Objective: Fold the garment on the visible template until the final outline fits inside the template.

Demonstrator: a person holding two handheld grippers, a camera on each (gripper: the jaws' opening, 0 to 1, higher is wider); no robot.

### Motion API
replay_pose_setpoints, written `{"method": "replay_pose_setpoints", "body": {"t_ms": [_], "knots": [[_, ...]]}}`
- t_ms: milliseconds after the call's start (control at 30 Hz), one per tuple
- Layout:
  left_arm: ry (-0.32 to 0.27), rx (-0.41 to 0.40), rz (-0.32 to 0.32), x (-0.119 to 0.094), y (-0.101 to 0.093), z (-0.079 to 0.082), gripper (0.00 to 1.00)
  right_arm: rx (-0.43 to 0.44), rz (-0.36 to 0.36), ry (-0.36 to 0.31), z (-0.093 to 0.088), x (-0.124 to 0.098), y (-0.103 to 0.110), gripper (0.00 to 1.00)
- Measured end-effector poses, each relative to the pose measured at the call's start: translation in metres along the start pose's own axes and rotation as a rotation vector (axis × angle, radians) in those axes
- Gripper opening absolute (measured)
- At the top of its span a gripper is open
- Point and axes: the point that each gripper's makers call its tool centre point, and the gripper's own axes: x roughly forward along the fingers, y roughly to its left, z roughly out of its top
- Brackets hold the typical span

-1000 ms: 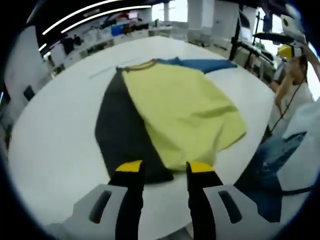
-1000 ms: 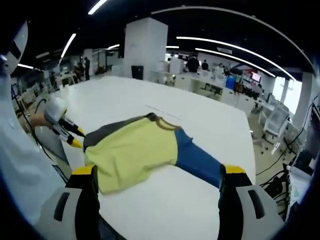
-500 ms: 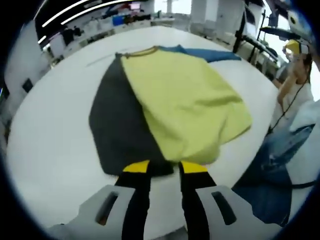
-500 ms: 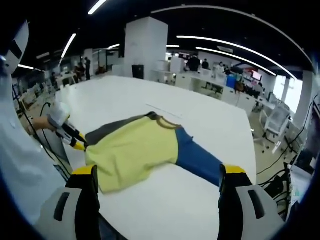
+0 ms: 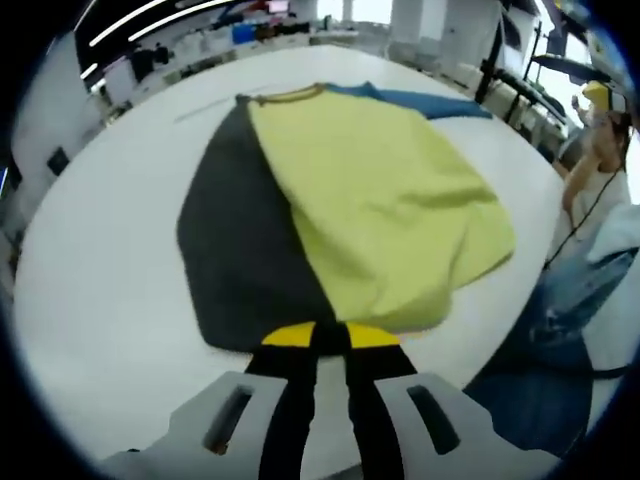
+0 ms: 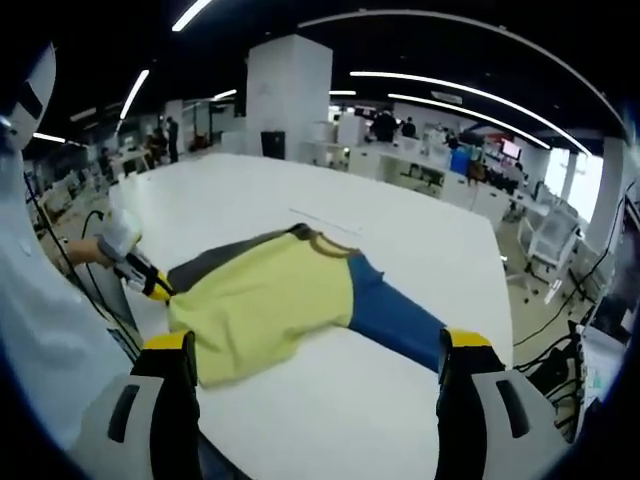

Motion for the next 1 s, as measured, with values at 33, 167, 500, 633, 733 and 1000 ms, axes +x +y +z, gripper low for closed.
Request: {"method": "replay_pose_setpoints", "body": {"t_ms": [33,167,500,633,733,1000], "knots": [[0.000,-0.002,0.007,0.000,0.001,0.000,0.02,0.001,-0.002,-0.001,0.000,0.000,-0.001,1.00],[0.004,-0.029,0.002,0.000,0.003,0.001,0.00,0.003,-0.007,0.000,0.000,0.000,-0.002,1.00],[-0.015,-0.076,-0.005,-0.012,0.008,0.009,0.00,-0.002,0.011,0.010,0.000,0.005,0.001,1.00],[-0.026,-0.074,0.005,-0.019,0.012,0.013,0.00,-0.007,0.019,0.012,0.002,0.007,0.002,1.00],[-0.037,-0.072,0.009,-0.025,0.013,0.017,0.00,-0.013,0.024,0.016,0.003,0.009,0.003,1.00],[-0.076,-0.081,0.022,-0.037,0.023,0.028,0.00,-0.022,0.037,0.012,0.006,0.011,0.006,1.00]]}}
